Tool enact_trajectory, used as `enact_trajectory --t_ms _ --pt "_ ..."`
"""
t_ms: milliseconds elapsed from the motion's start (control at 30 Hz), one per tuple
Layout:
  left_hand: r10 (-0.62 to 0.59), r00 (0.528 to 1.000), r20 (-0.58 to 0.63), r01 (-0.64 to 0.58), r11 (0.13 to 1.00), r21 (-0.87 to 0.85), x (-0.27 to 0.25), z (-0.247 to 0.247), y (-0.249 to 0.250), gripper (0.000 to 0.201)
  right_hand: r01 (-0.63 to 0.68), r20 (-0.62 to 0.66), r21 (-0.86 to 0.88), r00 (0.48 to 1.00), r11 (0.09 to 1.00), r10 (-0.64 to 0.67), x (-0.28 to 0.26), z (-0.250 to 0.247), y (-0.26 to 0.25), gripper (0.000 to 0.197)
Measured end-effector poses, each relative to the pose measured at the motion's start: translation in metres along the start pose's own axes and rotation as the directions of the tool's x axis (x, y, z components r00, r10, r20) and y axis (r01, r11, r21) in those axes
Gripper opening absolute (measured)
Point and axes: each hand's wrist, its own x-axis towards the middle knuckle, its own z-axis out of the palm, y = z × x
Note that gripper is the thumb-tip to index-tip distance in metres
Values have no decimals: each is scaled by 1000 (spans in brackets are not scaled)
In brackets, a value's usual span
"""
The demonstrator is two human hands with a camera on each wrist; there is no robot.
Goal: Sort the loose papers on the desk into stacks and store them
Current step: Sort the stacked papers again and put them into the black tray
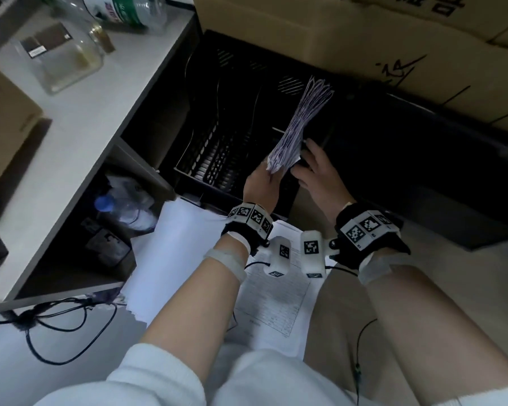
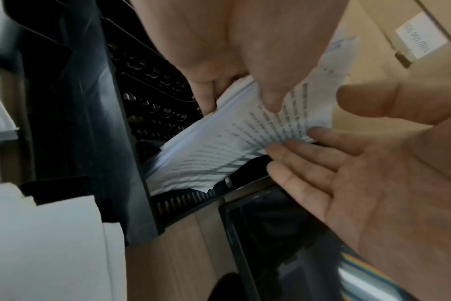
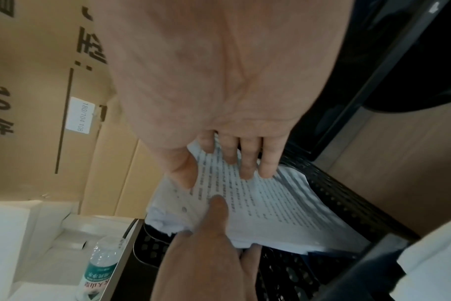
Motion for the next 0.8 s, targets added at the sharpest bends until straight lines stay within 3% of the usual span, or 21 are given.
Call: enact_trajectory --t_ms 100,167,233,300,367,433,500,567,700,800 --pt "-40 999 17 42 993 -111 -1 -2 0 45 2 -37 15 999 1000 -1 -7 2 10 61" --pt "-59 998 27 64 958 -280 -9 -5 -4 75 -19 -152 67 988 998 29 -17 -5 23 50" --pt "-168 982 -81 135 941 -311 -23 -7 -21 90 -79 -289 86 952 993 101 -28 -15 45 34" --pt "-289 940 -182 224 924 -309 -46 -6 -46 81 -194 -395 78 895 978 209 -39 -20 78 31" --pt "-422 894 -152 356 873 -334 -74 1 -75 62 -349 -455 134 810 927 371 -52 -21 123 51" --pt "-524 851 -24 500 825 -264 -104 13 -103 48 -536 -480 101 712 838 513 -69 -18 168 78" --pt "-597 798 83 602 784 -152 -136 25 -129 56 -686 -470 46 626 726 622 -88 -13 207 105" --pt "-620 778 96 627 777 -58 -162 36 -150 63 -762 -409 45 576 646 708 -105 -8 242 113" --pt "-673 734 93 674 738 28 -186 48 -166 85 -717 -314 110 632 689 708 -120 3 289 122" --pt "-670 737 83 665 742 85 -189 52 -171 103 -714 -277 185 622 675 733 -121 4 317 120"
